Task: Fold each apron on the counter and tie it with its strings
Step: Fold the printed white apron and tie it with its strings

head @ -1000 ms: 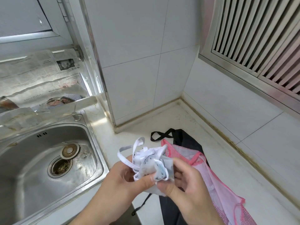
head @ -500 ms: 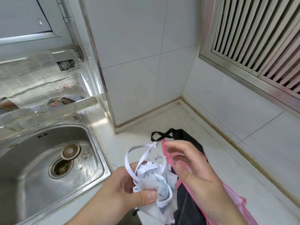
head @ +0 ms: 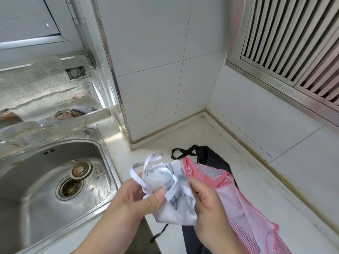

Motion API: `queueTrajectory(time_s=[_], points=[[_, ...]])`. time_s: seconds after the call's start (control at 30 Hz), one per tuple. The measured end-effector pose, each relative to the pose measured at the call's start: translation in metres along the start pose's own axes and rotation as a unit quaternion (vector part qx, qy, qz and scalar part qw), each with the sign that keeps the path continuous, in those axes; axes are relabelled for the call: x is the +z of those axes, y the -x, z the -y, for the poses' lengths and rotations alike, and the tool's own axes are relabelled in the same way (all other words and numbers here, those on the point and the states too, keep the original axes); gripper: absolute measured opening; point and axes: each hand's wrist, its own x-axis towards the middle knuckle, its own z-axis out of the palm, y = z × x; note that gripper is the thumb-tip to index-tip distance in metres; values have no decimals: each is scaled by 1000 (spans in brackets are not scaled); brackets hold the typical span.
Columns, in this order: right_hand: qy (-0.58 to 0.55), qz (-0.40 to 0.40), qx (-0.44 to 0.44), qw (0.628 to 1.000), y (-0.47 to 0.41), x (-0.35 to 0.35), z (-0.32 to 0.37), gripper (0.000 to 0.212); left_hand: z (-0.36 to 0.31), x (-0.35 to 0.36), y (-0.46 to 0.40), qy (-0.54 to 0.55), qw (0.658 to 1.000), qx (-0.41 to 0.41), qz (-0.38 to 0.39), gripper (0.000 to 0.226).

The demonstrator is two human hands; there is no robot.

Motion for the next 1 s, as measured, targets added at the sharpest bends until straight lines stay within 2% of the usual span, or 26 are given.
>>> queueTrajectory(time_s=[0.1,0.2,0.3,0.43,0.57,0.7,0.83,0.93,1.0], points=[[49,-7,27,998,13,9,-7,8,-4,-2,-6,-55,996,7,-63,36],[111,-25,40,993,24,19,-4,22,-7,1,-8,-102,989,20,-101,29],[152,-39,39,987,25,23,-1,23,-9,8,-8,-111,985,23,-132,13],[117,-58,65,989,27,23,1,28,-7,7,-9,-107,980,2,-167,24],[130,-60,74,987,29,31,4,28,-6,4,-8,-75,982,-18,-175,14],[137,-31,81,987,37,43,9,28,-1,-2,-11,-56,977,-12,-208,20],[141,-37,56,988,44,42,16,28,2,-7,-14,-87,968,13,-233,20],[166,-10,50,985,45,38,24,23,4,-6,-10,-108,972,26,-209,25],[192,33,72,978,42,30,30,20,1,-3,-6,-125,975,48,-180,20]])
